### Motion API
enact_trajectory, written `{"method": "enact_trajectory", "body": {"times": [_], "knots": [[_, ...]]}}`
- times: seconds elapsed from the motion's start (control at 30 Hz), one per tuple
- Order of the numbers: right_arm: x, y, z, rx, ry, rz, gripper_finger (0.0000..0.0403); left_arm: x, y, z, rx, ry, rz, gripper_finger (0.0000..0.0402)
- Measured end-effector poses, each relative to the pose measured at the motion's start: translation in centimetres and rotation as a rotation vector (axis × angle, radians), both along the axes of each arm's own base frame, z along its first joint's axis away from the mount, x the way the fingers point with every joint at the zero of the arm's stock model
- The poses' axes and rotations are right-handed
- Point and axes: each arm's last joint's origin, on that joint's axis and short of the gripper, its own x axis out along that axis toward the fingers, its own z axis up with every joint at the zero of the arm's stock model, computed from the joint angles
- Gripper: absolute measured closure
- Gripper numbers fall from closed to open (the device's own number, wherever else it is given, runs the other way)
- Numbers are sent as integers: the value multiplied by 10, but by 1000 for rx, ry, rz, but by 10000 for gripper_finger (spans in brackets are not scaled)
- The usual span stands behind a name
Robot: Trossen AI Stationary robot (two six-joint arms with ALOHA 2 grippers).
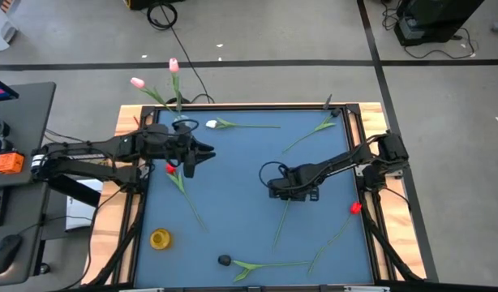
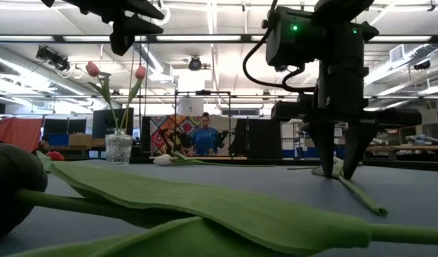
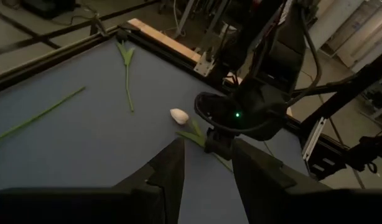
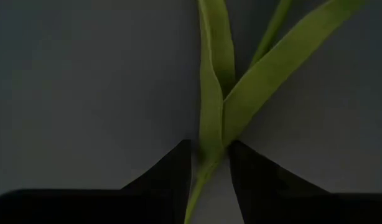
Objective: Sort flowers into vase by color
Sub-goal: Put the bottom white tulip into the yellow vase
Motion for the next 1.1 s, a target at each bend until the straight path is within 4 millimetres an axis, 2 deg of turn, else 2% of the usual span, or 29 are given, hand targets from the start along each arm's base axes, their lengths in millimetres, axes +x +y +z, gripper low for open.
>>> {"method": "enact_trajectory", "body": {"times": [0.2, 0.57, 0.9, 1.1], "knots": [[0, -1, 3, -32, -24, 25, 301, 1, 0, 4, 6, -48, 0, 264], [7, -2, 6, -101, -112, 73, 393, 2, 1, 12, 19, -121, 8, 264], [13, -7, 7, -151, -170, 142, 390, 2, 1, 12, 19, -121, 8, 264], [29, -10, 13, -214, -332, 298, 390, 3, 1, 11, 12, -118, 7, 264]]}}
